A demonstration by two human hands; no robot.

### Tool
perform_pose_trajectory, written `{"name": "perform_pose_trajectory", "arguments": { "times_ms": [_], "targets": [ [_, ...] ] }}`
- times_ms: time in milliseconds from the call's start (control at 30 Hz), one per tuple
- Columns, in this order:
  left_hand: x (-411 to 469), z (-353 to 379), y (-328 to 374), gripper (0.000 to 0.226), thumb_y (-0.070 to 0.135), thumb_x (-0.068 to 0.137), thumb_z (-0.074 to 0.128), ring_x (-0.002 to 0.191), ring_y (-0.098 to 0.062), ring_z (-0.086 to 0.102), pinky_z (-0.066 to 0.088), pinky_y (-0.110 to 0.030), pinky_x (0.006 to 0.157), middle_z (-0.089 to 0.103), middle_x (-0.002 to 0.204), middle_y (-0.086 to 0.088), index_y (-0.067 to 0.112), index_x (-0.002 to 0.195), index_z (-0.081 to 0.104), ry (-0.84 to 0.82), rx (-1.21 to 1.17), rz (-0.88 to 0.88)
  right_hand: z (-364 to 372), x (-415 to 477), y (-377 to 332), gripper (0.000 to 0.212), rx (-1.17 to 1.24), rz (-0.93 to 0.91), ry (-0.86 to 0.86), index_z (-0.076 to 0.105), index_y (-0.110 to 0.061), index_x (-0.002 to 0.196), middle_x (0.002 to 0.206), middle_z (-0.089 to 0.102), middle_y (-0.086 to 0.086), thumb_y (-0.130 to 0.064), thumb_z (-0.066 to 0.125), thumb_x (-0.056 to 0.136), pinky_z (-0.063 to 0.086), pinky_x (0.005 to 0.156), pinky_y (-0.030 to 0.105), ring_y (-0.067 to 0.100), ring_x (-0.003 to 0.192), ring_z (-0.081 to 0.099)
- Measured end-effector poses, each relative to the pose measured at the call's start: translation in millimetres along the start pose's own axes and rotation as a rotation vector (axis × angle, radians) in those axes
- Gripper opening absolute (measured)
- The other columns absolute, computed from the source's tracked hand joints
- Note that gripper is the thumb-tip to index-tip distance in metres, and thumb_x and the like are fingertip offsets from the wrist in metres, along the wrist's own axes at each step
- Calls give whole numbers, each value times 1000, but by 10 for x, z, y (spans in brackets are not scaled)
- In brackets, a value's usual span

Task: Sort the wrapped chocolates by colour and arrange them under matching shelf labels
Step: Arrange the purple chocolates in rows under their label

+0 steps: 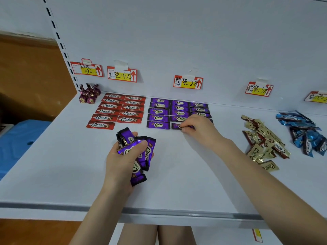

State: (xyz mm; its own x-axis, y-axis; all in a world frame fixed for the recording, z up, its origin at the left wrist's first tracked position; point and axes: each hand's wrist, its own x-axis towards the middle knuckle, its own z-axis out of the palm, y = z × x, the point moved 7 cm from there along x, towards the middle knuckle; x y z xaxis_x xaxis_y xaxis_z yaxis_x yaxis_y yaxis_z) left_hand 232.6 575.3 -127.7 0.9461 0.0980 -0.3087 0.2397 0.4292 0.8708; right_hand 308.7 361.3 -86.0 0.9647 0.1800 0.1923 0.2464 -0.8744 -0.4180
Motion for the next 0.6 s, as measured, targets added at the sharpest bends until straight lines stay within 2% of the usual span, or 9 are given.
{"name": "perform_pose_trajectory", "arguments": {
  "times_ms": [133, 267, 367, 433, 500, 600],
  "targets": [
    [-5, -1, -2, 25, 13, 75, 72, 66, -16, 71, 52, -22, 46, 74, 74, 4, 25, 96, 65, 7, -14, -19, -2, 24, -9, 18, -10, 2, 20, 71, -7, 101, 102, 66, 10, -10, 61, 86, 42, 85, 35, 24, 99, 55],
    [-11, 15, -20, 26, 20, 74, 73, 72, -21, 72, 57, -26, 53, 75, 84, -2, 23, 99, 65, 13, -57, -45, 14, 31, 6, 20, -30, -1, 0, 70, -8, 104, 105, 66, 10, -12, 60, 87, 41, 87, 34, 24, 102, 55],
    [-41, 74, -30, 32, 29, 73, 71, 74, -22, 72, 56, -26, 53, 75, 87, -5, 19, 102, 64, 2, -91, -72, -9, 2, -15, 24, -6, 40, 30, 66, -9, 110, 108, 61, 8, -15, 60, 88, 40, 84, 26, 19, 101, 53],
    [-64, 136, -41, 31, 29, 78, 69, 71, -23, 72, 55, -25, 50, 74, 85, -6, 16, 105, 62, -9, -154, -98, -112, -79, -128, 17, 168, 76, 129, 68, -8, 102, 96, 62, 4, -14, 61, 87, 38, 73, 13, 7, 85, 54],
    [-87, 198, -48, 31, 27, 81, 67, 70, -23, 72, 54, -25, 50, 74, 86, -8, 14, 109, 61, -12, -206, -111, -154, -215, -293, 7, 401, 96, 138, 67, -14, 82, 77, 63, -5, -13, 61, 86, 37, 63, 4, -4, 67, 54],
    [-128, 312, -71, 29, 28, 83, 66, 68, -19, 72, 53, -25, 49, 74, 88, -8, 16, 109, 62, -31, -239, -115, -60, -442, -568, 16, 609, 128, -11, 62, -22, 70, 61, 62, -9, -21, 61, 85, 41, 55, 8, -2, 56, 56]
  ]
}}
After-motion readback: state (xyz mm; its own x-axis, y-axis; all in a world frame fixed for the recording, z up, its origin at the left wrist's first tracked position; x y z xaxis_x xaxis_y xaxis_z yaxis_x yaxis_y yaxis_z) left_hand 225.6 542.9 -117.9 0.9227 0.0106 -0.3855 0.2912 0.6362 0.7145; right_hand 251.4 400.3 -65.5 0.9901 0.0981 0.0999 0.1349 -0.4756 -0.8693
